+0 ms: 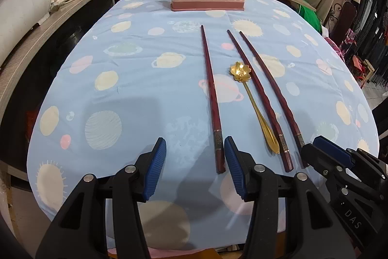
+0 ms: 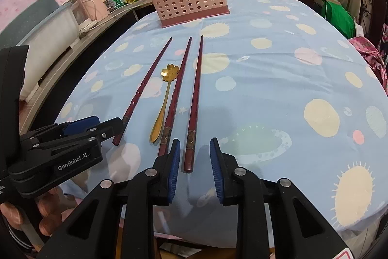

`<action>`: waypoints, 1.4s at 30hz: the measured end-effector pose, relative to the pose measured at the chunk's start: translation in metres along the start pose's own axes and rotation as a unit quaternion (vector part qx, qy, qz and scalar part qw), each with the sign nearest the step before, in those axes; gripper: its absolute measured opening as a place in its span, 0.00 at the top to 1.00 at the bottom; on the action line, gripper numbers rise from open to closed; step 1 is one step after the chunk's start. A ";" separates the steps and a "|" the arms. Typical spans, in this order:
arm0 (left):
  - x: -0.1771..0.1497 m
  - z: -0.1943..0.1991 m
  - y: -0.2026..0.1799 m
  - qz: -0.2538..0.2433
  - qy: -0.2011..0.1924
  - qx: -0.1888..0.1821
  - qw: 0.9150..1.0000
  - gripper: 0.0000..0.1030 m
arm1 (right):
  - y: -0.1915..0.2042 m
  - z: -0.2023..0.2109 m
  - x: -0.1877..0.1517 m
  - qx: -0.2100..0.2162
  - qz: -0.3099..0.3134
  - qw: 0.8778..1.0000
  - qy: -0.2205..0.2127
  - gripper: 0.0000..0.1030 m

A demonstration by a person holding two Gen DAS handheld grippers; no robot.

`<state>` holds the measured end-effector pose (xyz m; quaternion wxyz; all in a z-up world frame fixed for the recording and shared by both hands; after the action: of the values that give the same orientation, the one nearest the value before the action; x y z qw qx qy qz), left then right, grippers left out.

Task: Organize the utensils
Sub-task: 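Close the left tool on a dark red chopstick while the right tool grasps another, then lift both dark red chopsticks and lower them into the pink caddy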

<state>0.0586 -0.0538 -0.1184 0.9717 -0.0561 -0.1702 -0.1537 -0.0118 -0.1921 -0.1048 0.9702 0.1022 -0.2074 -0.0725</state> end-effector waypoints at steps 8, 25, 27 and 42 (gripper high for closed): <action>0.000 -0.005 -0.002 -0.003 0.002 0.004 1.000 0.54 | 0.001 -0.003 0.000 0.000 0.003 1.000 0.004 0.77; -0.002 -0.004 -0.007 -0.011 0.002 -0.006 1.000 0.83 | 0.002 -0.005 0.000 -0.021 0.011 1.000 -0.001 0.84; -0.002 -0.004 -0.008 -0.013 0.003 -0.007 1.000 0.90 | 0.001 -0.004 0.000 -0.023 0.011 1.000 -0.001 0.86; -0.003 -0.001 -0.007 -0.009 0.005 -0.008 1.000 0.93 | -0.003 -0.002 0.000 -0.022 0.005 1.000 -0.004 0.93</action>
<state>0.0538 -0.0598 -0.1204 0.9706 -0.0620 -0.1646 -0.1645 -0.0116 -0.1949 -0.1077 0.9719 0.0791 -0.2097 -0.0727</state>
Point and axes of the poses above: each gripper's, at about its wrist camera, not at the fingertips, and z roughly against the way its jaws point, y to its left, x to its top, the point moved 6 cm from there along -z, roughly the way its jaws point, and after that the axes turned 14 degrees about y, right-handed, at the moved point
